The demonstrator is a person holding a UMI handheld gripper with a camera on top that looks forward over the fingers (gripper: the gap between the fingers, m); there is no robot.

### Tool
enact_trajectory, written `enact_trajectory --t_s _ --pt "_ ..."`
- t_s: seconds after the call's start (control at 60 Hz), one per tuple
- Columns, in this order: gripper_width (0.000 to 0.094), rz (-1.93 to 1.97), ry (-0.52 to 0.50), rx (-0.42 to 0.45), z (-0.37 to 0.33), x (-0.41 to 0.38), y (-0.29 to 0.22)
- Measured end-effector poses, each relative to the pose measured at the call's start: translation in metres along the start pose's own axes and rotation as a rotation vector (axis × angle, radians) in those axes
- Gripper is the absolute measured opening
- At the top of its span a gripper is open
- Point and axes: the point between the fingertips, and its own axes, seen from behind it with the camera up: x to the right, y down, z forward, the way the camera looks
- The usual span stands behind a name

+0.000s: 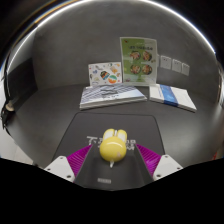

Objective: Arrange mouse

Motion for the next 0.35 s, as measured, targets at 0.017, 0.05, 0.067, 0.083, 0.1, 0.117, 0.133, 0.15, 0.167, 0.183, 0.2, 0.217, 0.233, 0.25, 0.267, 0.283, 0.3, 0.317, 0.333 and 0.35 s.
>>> enact_trajectory --t_s 0.017,0.05,0.067,0.083,0.1,0.117,0.133,0.15,0.167,0.183,0.2,0.217,0.233,0.25,0.267,0.283,0.3,0.317,0.333,0.35 --pt "0.0836 0.001 -0.005 -0.003 -0.006 0.001 0.002" --pt "0.0842 0.004 -0.016 -0.008 -0.019 0.003 0.007" --pt "0.0850 0.005 -0.018 -0.010 -0.024 0.006 0.010" --pt "0.0854 0.007 -0.018 -0.009 -0.030 0.009 0.012" --pt "0.0852 0.010 -0.017 -0.006 -0.035 0.012 0.014" --pt "0.0853 0.013 -0.014 -0.001 -0.040 0.016 0.015" --pt "0.0855 0.018 -0.009 0.006 -0.046 0.021 0.017" --pt "0.0855 0.023 -0.002 0.013 -0.052 0.027 0.018" --pt "0.0855 0.029 0.005 0.018 -0.057 0.033 0.019" --pt "0.0855 0.034 0.014 0.022 -0.063 0.040 0.020" --pt "0.0852 0.040 0.024 0.022 -0.069 0.048 0.022" --pt "0.0850 0.046 0.039 0.024 -0.071 0.057 0.023" --pt "0.0853 0.053 0.052 0.022 -0.077 0.065 0.026" --pt "0.0854 0.059 0.064 0.020 -0.082 0.074 0.029" --pt "0.0854 0.064 0.076 0.019 -0.086 0.084 0.032" --pt "0.0853 0.068 0.089 0.017 -0.090 0.093 0.036" --pt "0.0853 0.071 0.100 0.016 -0.094 0.102 0.038" --pt "0.0854 0.073 0.110 0.016 -0.097 0.111 0.041" --pt "0.0852 0.076 0.118 0.015 -0.100 0.120 0.044" --pt "0.0849 0.078 0.124 0.015 -0.103 0.129 0.046"
